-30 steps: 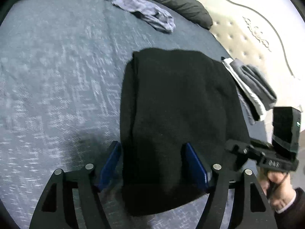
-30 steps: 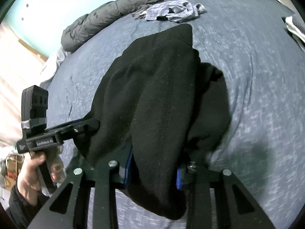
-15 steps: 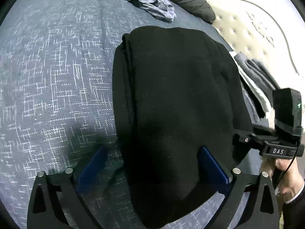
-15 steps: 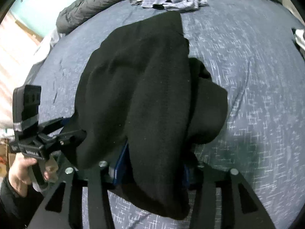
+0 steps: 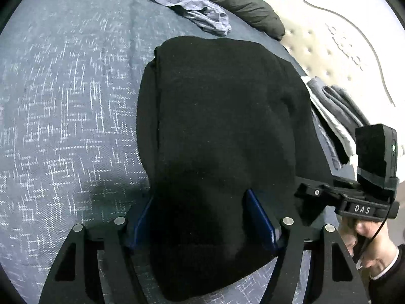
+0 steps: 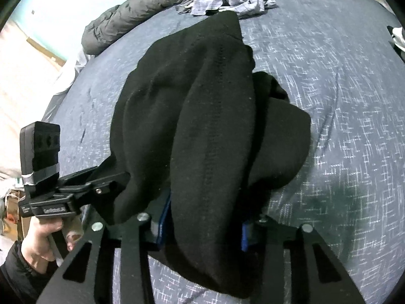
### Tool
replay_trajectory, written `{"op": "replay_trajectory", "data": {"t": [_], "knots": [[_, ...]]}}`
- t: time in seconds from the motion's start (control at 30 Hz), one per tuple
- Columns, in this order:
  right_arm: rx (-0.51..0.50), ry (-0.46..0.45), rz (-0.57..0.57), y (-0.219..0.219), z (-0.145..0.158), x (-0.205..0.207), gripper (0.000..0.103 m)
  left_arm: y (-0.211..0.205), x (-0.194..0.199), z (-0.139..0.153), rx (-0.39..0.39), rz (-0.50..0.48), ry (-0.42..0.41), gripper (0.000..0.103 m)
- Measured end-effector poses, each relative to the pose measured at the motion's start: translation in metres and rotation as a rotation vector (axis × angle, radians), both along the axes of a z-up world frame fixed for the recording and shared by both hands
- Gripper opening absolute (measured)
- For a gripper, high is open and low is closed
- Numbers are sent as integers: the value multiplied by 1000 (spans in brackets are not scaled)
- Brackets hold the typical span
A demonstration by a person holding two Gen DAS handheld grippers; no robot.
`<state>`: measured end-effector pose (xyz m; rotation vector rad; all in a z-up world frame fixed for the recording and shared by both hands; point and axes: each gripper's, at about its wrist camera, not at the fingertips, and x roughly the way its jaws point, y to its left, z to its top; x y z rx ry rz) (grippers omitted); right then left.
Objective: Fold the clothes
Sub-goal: 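Carry the black bundle with both tools toward the folded clothes stack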
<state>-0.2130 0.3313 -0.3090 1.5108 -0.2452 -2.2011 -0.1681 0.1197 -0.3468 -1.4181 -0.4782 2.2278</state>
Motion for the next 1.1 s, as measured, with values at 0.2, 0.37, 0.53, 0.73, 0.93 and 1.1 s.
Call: {"op": "replay_trajectory", "data": {"t": [0.2,0.37,0.53,0.73,0.93,1.1], "knots": [[10,7,0,-5,2,-4,38,5,3,0,-24,-7,23,68],[5,36,0,-10,12,-1,33,15,0,13,-49,-19,43,48],[6,73,14,-12,26,2,32,23,0,29,-63,-22,56,41],[5,110,29,-6,45,5,31,63,-15,51,-75,-24,87,39],[13,160,41,0,70,9,31,42,1,80,-75,-31,124,39],[16,197,38,16,92,13,31,57,4,105,-83,-41,164,39]]}}
